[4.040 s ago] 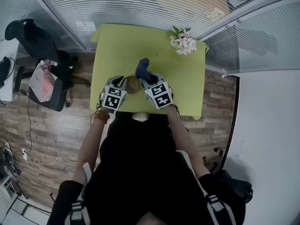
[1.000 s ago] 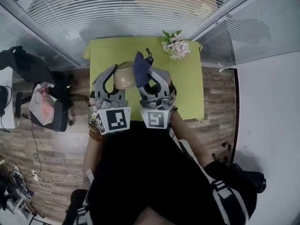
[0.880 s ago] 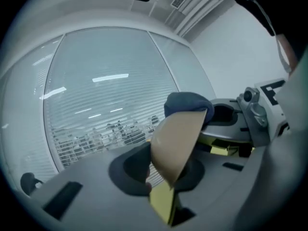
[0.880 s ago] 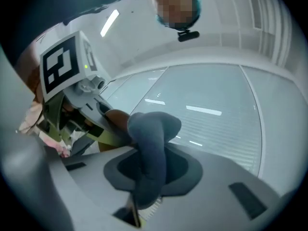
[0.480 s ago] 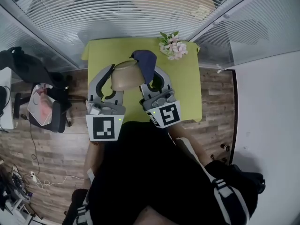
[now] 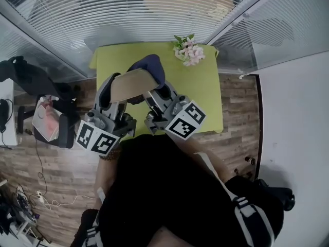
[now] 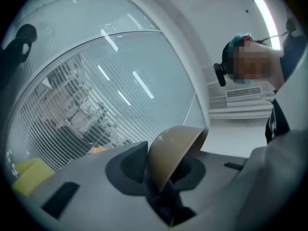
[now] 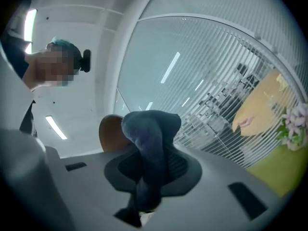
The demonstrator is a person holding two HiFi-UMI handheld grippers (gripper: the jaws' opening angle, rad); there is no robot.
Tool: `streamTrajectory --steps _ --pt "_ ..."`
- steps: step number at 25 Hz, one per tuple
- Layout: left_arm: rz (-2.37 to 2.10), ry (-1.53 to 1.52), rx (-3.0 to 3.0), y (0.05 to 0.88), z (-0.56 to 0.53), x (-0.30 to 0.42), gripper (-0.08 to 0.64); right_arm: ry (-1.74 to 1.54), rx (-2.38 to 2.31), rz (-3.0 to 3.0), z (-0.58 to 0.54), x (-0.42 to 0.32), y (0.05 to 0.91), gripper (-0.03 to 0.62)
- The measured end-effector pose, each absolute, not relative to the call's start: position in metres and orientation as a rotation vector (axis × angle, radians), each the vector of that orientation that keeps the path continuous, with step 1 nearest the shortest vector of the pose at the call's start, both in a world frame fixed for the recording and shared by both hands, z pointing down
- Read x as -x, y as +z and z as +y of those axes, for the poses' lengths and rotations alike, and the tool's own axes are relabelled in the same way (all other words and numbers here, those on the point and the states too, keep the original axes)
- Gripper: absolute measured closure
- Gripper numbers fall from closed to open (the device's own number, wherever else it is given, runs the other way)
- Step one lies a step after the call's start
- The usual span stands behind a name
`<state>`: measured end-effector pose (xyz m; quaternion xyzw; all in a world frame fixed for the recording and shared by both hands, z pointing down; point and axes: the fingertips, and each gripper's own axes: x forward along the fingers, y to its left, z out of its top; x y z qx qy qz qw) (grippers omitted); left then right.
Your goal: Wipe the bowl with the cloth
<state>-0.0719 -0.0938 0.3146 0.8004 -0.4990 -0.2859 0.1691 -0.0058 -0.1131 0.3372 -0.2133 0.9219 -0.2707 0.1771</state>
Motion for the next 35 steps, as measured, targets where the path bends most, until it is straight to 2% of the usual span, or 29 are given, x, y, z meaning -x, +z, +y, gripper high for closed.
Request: streamTrajectory --steps 3,5,8,11,13,15,22,28,35 --pt "-1.511 -0.658 -2.337 0.324 -0.095 0.065 0.451 -0.718 0.672 2.676 -0.118 0.007 0.341 0.538" --pt "-1.724 -0.466 -2.422 0.32 -0.089 0.065 0.449 -0.495 0.79 2.765 -0.122 0.0 0.338 0.54" --pt "-2.032 -0.088 -2.504 0.312 -0.083 0.063 0.449 0.147 1.014 2.858 -0.121 -0.009 0.313 0.54" --pt "-2.074 0.288 -2.587 0.318 -0.089 0.06 0.449 0.845 1.162 2.847 -0.107 -0.009 0.3 0.537" --pt "-2.084 0.264 -2.539 0.32 -0.094 0.062 0.488 1.285 1.161 2.768 -0.093 0.001 0.292 0.537" --pt "-2.037 -0.009 -2.421 0.317 -0.095 0.068 0.506 1.439 1.144 2.694 -0.084 0.008 0.283 0.537" --pt "-1.806 -0.476 -2.433 0.288 -0.082 0.07 0.525 0.935 1.114 2.689 -0.077 0.0 0.258 0.536" --pt "-1.582 -0.735 -2.436 0.279 -0.072 0.07 0.517 0.765 1.04 2.638 -0.069 -0.002 0.245 0.534" --pt "-1.343 -1.051 -2.303 0.276 -0.066 0.085 0.511 0.27 0.879 2.661 -0.072 0.011 0.244 0.532"
